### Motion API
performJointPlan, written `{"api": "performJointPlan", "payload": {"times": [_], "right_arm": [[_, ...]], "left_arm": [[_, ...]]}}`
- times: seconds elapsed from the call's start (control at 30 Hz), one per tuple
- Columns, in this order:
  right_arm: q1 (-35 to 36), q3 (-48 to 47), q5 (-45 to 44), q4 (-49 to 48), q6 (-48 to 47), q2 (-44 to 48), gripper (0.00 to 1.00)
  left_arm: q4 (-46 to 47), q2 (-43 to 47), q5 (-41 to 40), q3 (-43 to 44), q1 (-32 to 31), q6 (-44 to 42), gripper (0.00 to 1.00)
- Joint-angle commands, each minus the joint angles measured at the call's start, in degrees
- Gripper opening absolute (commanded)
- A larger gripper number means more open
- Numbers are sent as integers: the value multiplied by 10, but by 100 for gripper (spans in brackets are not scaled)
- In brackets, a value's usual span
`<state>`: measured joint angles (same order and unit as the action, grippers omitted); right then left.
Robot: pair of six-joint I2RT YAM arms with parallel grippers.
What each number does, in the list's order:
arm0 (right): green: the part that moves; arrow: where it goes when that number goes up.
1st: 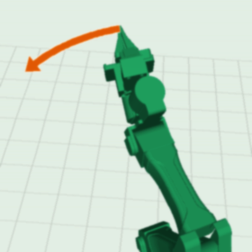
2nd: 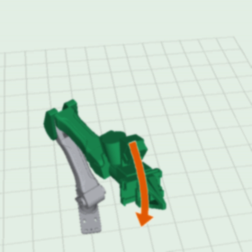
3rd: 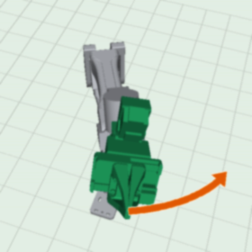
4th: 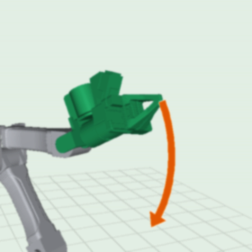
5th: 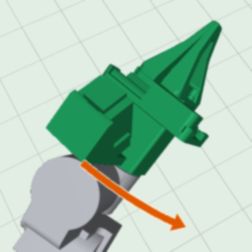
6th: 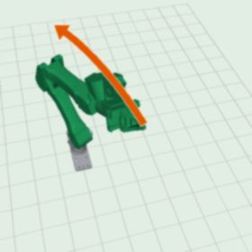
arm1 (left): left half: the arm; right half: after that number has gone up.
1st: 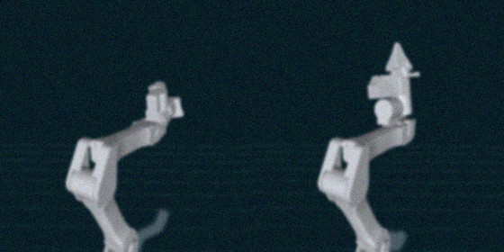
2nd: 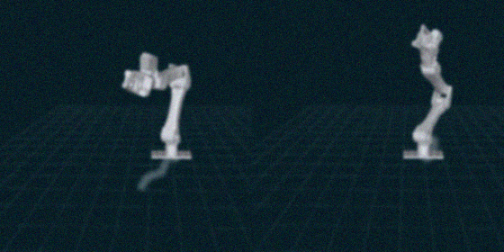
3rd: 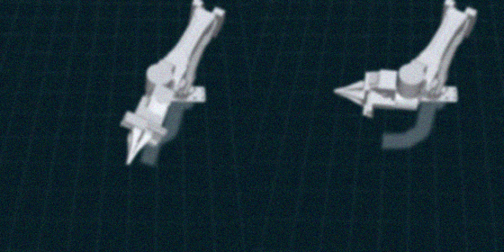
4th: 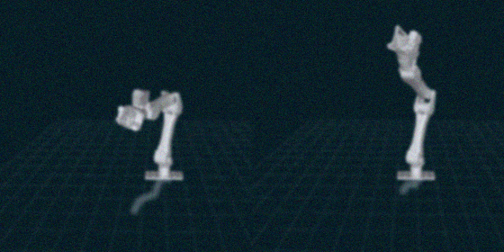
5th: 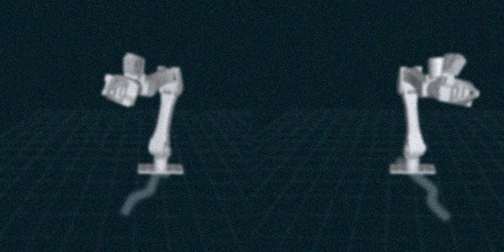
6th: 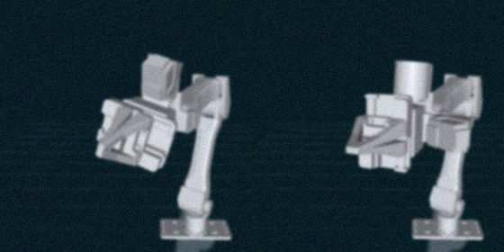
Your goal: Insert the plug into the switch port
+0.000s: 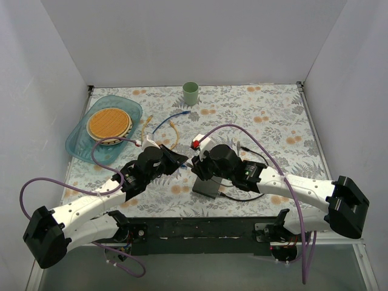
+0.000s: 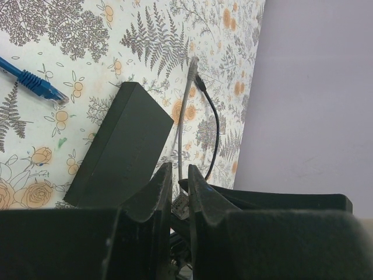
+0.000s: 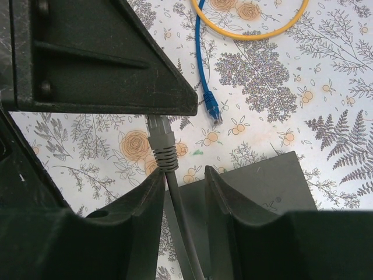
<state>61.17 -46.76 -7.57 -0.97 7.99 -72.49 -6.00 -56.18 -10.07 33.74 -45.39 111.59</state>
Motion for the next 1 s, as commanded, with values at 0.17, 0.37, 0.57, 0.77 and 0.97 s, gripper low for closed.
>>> {"api": "performJointPlan", "payload": {"times": [0.17, 0.37, 0.57, 0.77, 0.97], "right_arm": [[5, -27, -3, -31, -2, 22, 40], [11, -22, 17, -39, -12, 22, 39], [18, -19, 19, -44, -16, 26, 23], [17, -25, 12, -31, -17, 18, 1], [19, -24, 2, -29, -15, 14, 1]], "left_arm": [[-2, -1, 8, 19, -1, -7, 0], [-2, -1, 5, 17, -1, -4, 0], [-2, 0, 5, 15, -1, -2, 0], [0, 5, 5, 12, -1, -1, 0], [0, 11, 6, 11, -1, -1, 0]]}}
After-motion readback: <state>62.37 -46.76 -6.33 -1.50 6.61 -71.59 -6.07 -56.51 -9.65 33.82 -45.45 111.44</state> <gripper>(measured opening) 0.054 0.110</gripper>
